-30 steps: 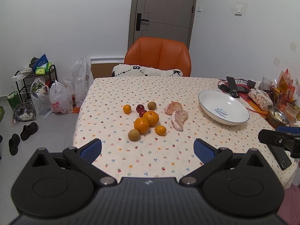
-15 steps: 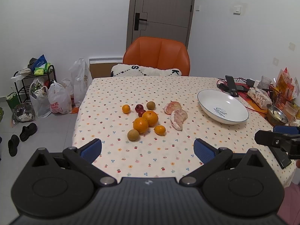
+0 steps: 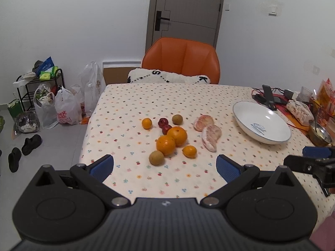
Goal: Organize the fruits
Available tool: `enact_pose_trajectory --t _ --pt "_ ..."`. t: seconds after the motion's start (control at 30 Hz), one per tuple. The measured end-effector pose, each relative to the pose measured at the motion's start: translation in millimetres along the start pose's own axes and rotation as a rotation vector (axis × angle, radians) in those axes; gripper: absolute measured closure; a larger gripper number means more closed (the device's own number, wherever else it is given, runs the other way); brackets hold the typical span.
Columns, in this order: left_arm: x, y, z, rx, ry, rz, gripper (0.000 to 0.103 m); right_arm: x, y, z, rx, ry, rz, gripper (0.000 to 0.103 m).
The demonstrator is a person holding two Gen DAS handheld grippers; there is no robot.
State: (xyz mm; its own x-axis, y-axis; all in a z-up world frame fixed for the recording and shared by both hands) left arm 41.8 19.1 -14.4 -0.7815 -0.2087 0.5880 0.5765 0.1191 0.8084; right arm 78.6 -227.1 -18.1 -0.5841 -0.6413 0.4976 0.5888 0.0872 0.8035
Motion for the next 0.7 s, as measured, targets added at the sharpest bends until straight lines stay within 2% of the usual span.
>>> enact_pose_trajectory --t 0.23,0.37,0.53,0.7 --pt "-27.1 -0.7 9.7 0.038 0.019 0.02 0.002 -27.3 4.4 -9.3 -0.007 0.047 0.0 0.001" --pt "-38.8 -1.8 14.9 0.069 0.036 0.023 0.003 -44.2 8.0 -15.5 -0.04 0.113 0.018 0.016" --pt "-53.9 -3.4 16.9 0.091 0.04 0.042 0.013 -63.3 10.5 -15.2 -0.031 0.153 0.034 0.029" --pt "-70.6 -4.9 15.0 0.101 0.023 0.066 0.033 -81.1 12.5 -17.4 -0.042 0.181 0.061 0.05"
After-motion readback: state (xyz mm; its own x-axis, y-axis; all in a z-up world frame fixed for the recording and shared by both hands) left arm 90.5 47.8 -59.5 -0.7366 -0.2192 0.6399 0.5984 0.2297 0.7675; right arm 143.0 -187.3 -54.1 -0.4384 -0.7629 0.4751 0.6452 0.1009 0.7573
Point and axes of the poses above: each gripper's, at about its wrist camera, not at the fingertips, and x roughly against the way its jaws point, z to its left, y to its top, the point moved 1 cm from there along -x, roughly the way its jaws point, and after that the axes turned 12 degrees about y, right-handed, at the moved point
